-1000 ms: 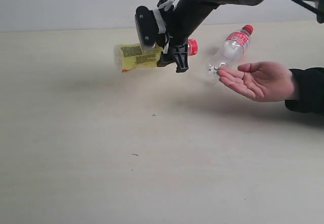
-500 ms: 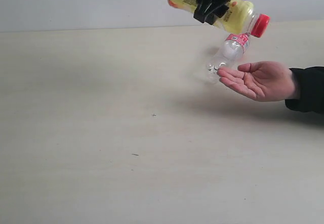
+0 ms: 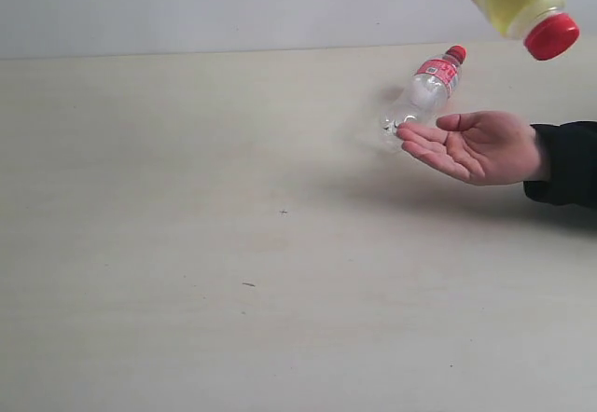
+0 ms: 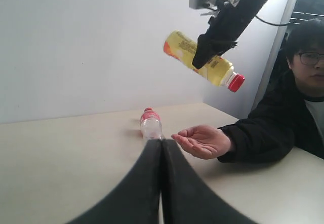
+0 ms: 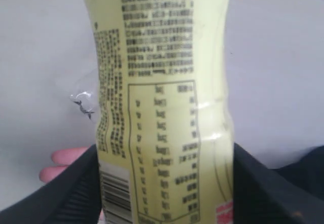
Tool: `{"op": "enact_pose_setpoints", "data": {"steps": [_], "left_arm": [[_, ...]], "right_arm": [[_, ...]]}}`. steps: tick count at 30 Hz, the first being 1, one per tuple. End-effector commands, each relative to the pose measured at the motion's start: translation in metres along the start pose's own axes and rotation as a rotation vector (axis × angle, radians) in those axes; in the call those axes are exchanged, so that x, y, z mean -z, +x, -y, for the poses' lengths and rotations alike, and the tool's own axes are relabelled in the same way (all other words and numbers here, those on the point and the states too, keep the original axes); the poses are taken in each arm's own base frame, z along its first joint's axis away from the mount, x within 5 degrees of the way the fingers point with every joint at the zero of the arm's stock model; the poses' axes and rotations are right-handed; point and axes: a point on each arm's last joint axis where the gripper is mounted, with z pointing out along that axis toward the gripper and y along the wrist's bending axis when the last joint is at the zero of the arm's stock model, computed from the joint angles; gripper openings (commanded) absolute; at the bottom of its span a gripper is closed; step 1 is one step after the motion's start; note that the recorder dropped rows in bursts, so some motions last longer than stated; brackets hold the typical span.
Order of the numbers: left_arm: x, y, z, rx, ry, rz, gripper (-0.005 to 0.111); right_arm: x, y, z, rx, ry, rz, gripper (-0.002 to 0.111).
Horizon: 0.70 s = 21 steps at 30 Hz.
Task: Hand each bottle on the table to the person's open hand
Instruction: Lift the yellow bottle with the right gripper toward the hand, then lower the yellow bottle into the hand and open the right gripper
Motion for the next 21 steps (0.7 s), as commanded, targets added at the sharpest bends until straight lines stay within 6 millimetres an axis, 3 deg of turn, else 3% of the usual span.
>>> {"op": "enact_pose_setpoints", "data": {"steps": [1, 6, 15, 21], "left_arm": [[0.001, 0.001, 0.000, 0.007, -0.001, 0.001, 0.000], [0.001, 0.001, 0.000, 0.007, -0.001, 0.001, 0.000], [0.001, 0.001, 0.000, 0.007, -0.001, 0.001, 0.000], [0.001, 0.001, 0.000, 0.007, -0.001, 0.001, 0.000]], "right_arm": [[0.018, 0.009, 0.023, -0.130, 0.009, 0.025, 0.000], [0.011, 0.025, 0.021, -0.149, -0.017, -0.037, 0.000], [-0.038, 0.050, 0.003, -0.152, -0.077, -0.230, 0.000], [-0.069, 0.054, -0.013, -0.195, -0.172, -0.257, 0.000]]}}
